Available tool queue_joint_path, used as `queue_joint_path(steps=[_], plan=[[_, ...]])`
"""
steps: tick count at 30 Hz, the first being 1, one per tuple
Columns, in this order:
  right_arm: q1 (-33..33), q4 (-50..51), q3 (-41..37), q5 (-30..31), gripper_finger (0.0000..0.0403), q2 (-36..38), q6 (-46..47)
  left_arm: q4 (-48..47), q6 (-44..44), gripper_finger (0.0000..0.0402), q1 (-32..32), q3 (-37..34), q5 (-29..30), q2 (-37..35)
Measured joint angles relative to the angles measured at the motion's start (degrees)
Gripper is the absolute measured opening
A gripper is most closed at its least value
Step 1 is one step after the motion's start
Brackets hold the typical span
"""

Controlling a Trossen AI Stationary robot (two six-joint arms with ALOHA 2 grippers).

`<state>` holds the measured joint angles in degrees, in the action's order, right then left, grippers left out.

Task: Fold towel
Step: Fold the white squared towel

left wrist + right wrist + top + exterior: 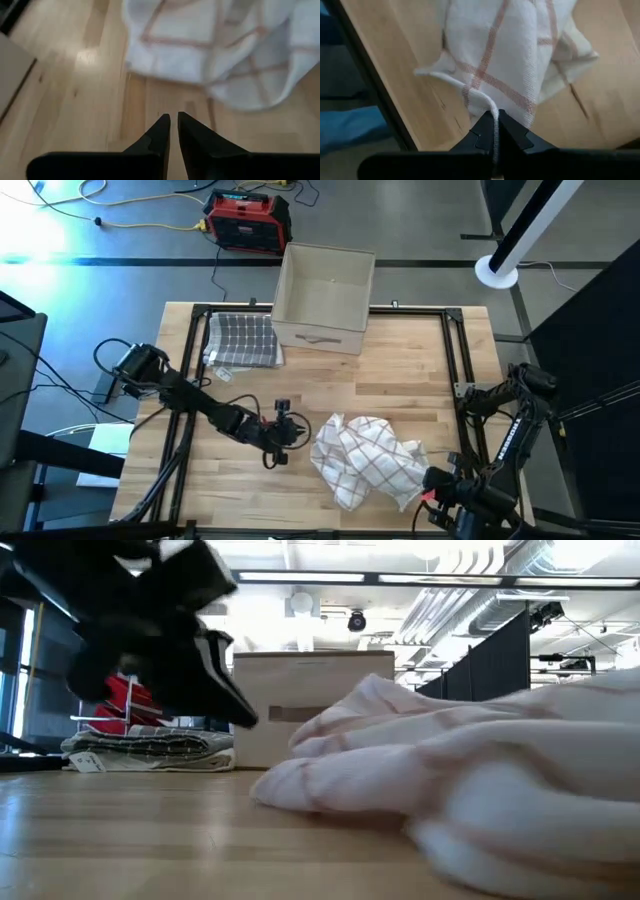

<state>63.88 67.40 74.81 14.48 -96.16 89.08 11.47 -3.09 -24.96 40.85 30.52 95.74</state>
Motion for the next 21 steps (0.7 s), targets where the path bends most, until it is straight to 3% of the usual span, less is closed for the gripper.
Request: queue_joint_path(steps=[5, 9, 12, 17, 21], plan=[[-0.11, -0.92, 1.7, 1.59, 0.0, 0.04, -0.87, 3.57, 3.53, 0.0035, 1.31, 1.13, 0.83, 1.0], [-0.07, -1.51, 1.96, 1.6, 0.0, 0.04, -0.59, 9.97, 16.57, 0.0037, 1.5, 2.77, 0.71, -0.1], [-0.27, -2.22, 1.97, 2.27, 0.0, 0.04, -0.59, 10.84, 27.59, 0.0049, 1.74, 5.81, -5.86, -0.34], [-0.39, -3.44, 1.97, 5.15, 0.0, 0.04, -0.61, -2.59, 26.78, 0.0097, 7.0, 13.93, -24.42, -0.39], [-0.42, -3.46, 1.97, 6.52, 0.0, 0.04, -0.61, -10.95, 29.65, 0.015, 10.68, 20.17, -32.22, -0.39]])
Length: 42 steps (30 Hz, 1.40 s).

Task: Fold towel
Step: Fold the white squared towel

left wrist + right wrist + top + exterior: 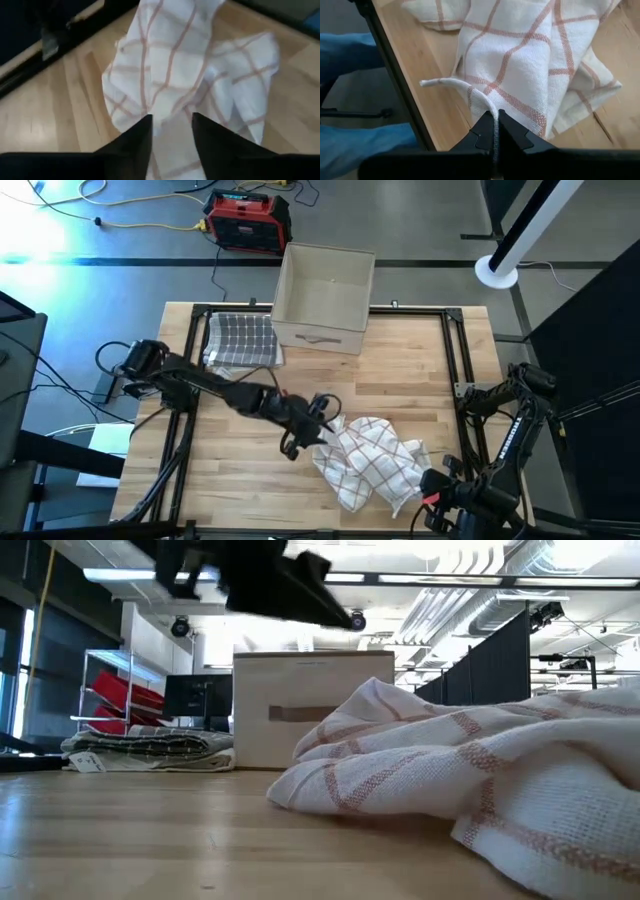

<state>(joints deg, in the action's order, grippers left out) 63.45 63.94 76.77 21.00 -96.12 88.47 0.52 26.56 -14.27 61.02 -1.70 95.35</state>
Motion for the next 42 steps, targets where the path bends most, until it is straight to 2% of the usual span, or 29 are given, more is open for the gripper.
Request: queue_joint_path(steps=[6, 13, 17, 22, 25, 27, 30, 33, 36, 39, 40, 42], plan=[[-0.08, -0.88, 0.0, 1.41, 0.0, 0.0, 0.01, -2.73, 0.98, 0.0206, 3.31, 3.36, -7.57, 0.81], [-0.08, -0.83, 0.02, 2.9, 0.0, 0.0, 0.0, 2.39, 2.61, 0.0211, 4.54, 3.68, -9.66, 7.5], [-0.08, -0.96, 0.02, 2.9, 0.0, 0.0, 0.02, -1.06, 5.65, 0.0211, 4.54, 7.29, -7.56, 11.97], [-0.08, -1.02, 0.04, 2.9, 0.0, 0.0, 0.02, -13.39, 11.68, 0.0209, 4.52, 12.75, 0.34, 15.87], [-0.08, -1.17, 0.04, 2.92, 0.0, -0.02, 0.02, -20.66, 13.23, 0.0189, 4.76, 15.04, 5.11, 16.74], [-0.1, -1.16, 0.04, 2.93, 0.0, -0.02, 0.02, -24.57, 13.36, 0.0158, 4.8, 15.99, 7.39, 16.66], [-0.08, -1.2, 0.04, 3.61, 0.0, -0.02, 0.02, -29.67, 12.43, 0.0086, 4.16, 17.17, 9.68, 16.44], [-0.08, -1.2, 0.04, 4.89, 0.0, -0.02, 0.02, -31.57, 11.03, 0.0016, 2.84, 18.81, 7.32, 16.33], [-0.08, -1.26, 0.04, 6.01, 0.0, -0.04, 0.02, -31.57, 10.72, 0.0014, 1.09, 19.12, 6.99, 16.24], [-0.1, -1.65, 0.04, 6.18, 0.0, -0.04, 0.02, -30.59, 10.32, 0.0013, -0.52, 19.13, 10.21, 16.19], [-0.08, -1.9, 0.04, 6.45, 0.0, -0.04, 0.02, -30.82, 9.86, 0.0008, -1.34, 19.14, 13.46, 16.03], [-0.09, -1.95, 0.04, 6.02, 0.0, -0.04, 0.16, -30.61, 7.9, 0.0002, -2.31, 19.16, 14.33, 15.61]])
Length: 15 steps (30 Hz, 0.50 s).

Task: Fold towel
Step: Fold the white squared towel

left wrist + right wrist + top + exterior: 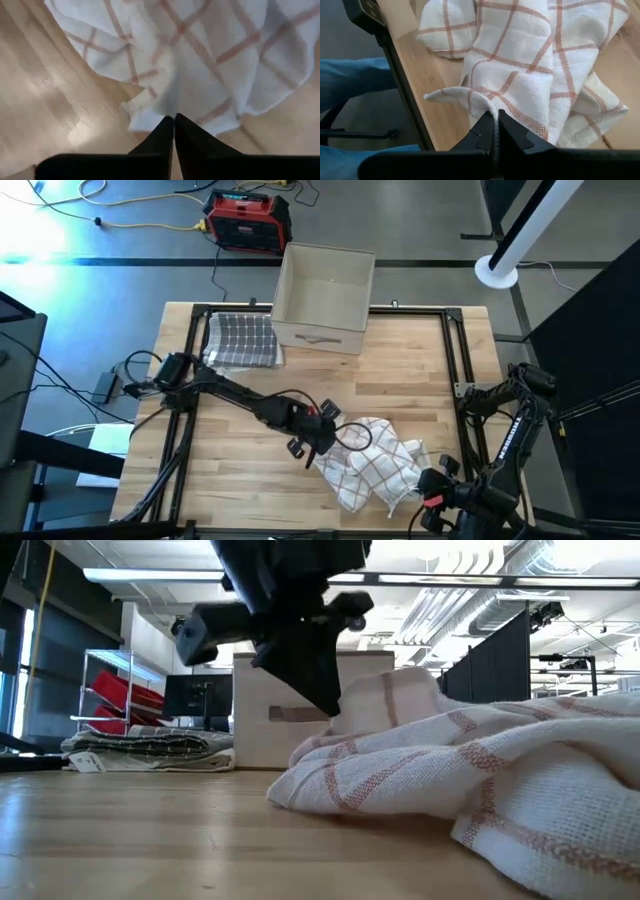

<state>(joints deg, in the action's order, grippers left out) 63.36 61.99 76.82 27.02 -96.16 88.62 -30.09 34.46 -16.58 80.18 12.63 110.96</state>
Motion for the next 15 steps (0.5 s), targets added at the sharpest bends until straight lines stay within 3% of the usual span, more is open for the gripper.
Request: queue_joint_path(steps=[5, 9, 12, 15], plan=[[-0.01, 1.71, 0.0, -7.09, 0.0, 0.0, 4.71, 0.42, -6.12, 0.0001, -1.92, 0.0, -5.61, -0.26], [-0.83, 5.33, 0.0, -13.51, 0.001, 0.0, 9.99, 2.21, -9.62, 0.0, -2.8, -0.96, -5.86, -0.31], [-2.44, 10.39, 0.0, -24.67, 0.0039, 0.0, 10.42, 3.44, -11.71, 0.0, -3.06, -1.07, -5.88, -0.24], [-3.84, 17.29, 0.0, -31.02, 0.0086, 0.0, 10.43, 4.92, -13.28, 0.0, -3.47, -1.07, -5.27, -0.26]])
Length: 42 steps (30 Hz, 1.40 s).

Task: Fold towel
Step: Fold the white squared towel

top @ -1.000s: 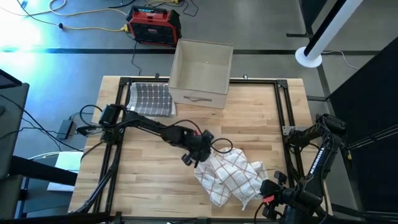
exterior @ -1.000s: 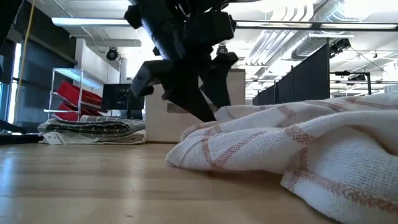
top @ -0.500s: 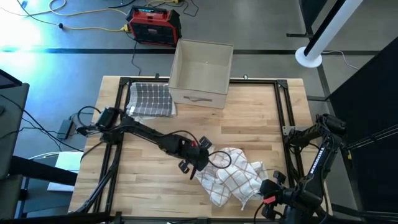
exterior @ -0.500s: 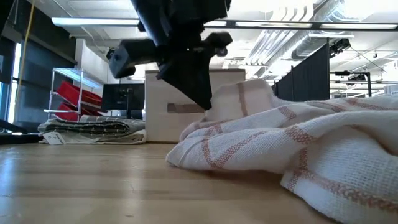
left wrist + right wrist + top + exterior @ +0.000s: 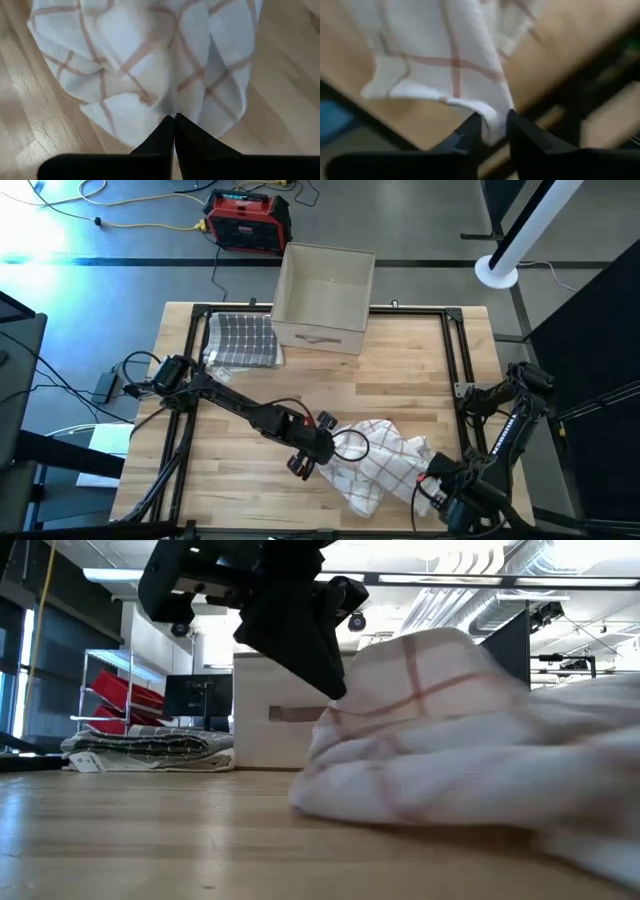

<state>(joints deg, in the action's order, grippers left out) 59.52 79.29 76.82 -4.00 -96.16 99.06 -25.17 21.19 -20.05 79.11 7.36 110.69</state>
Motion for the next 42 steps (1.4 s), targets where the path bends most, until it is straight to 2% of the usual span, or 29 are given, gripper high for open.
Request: queue_joint_path(steps=[7, 10, 12, 16, 18, 26, 42], plan=[[-4.43, 3.9, -0.02, -6.03, 0.0221, 2.52, -8.31, 1.31, -4.99, 0.0, -0.79, 0.0, 2.39, 0.0], [-4.87, -1.79, -0.02, -6.11, 0.0263, 3.6, -12.95, 1.34, -7.02, 0.0, -0.92, 0.0, 3.62, 0.0], [-4.27, -7.81, -0.01, -4.78, 0.0277, 3.21, -15.82, 1.06, -7.61, 0.0, -1.18, 0.0, 4.83, 0.0], [-1.08, -22.91, 0.0, 0.63, 0.028, -1.78, -24.17, 1.07, -8.15, 0.0, -1.36, 0.0, 5.6, 0.0], [-0.23, -27.45, 0.0, 1.68, 0.0276, -4.79, -27.23, 1.06, -8.08, 0.0, -1.38, 0.0, 5.85, 0.0], [-0.64, -29.23, -0.02, 3.66, 0.0245, -11.49, -28.1, 1.07, -8.05, 0.0, -1.29, 0.0, 5.89, 0.0], [-0.11, -30.55, 0.04, 0.99, 0.0208, -19.19, -28.12, 0.99, -8.06, 0.0, -1.27, 0.0, 5.44, 0.0]])
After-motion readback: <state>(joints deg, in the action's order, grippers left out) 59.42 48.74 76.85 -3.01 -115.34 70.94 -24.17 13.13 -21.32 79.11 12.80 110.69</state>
